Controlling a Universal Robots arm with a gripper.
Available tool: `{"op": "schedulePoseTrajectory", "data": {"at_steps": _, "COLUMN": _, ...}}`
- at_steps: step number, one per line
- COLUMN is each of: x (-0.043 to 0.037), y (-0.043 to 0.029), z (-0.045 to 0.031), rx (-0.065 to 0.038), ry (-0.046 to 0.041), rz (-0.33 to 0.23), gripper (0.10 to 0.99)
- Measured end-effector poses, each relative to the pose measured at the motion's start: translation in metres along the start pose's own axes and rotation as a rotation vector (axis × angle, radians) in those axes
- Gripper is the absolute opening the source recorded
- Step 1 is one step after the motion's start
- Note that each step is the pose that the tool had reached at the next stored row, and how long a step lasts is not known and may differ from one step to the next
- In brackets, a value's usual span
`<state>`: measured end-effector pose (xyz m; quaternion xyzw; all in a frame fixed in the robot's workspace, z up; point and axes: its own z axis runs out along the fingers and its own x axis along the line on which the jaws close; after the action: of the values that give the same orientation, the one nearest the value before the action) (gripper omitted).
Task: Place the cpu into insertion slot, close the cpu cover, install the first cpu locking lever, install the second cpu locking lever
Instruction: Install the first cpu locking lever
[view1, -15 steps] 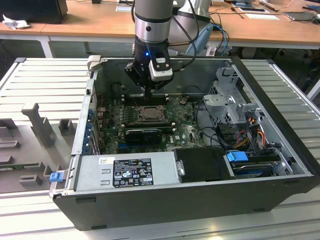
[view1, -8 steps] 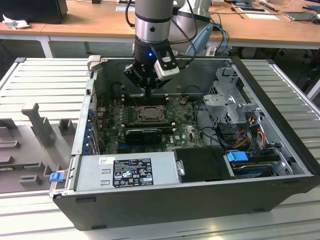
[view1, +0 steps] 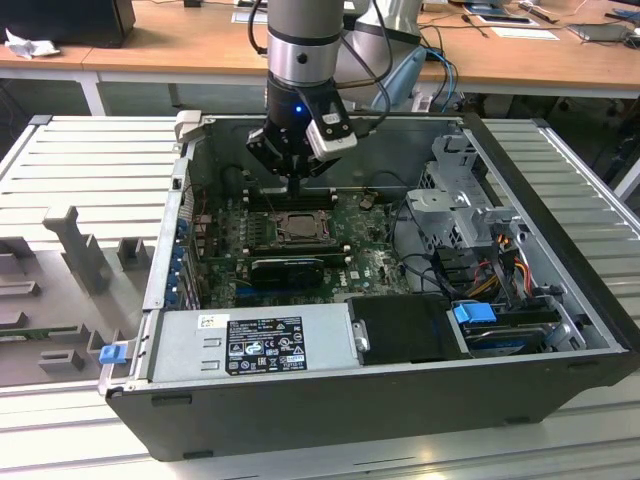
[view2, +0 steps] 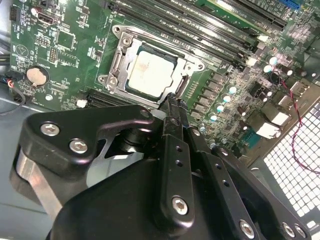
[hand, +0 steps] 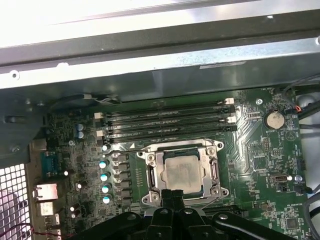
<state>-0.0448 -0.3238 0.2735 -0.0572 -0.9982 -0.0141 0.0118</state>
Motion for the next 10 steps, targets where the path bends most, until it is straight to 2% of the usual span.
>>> {"op": "schedulePoseTrajectory", "data": {"at_steps": 10, "x": 0.003, "y": -0.0003, "z": 0.0001, "rx": 0.0, "ry": 0.0001, "rz": -0.005, "gripper": 0.106}}
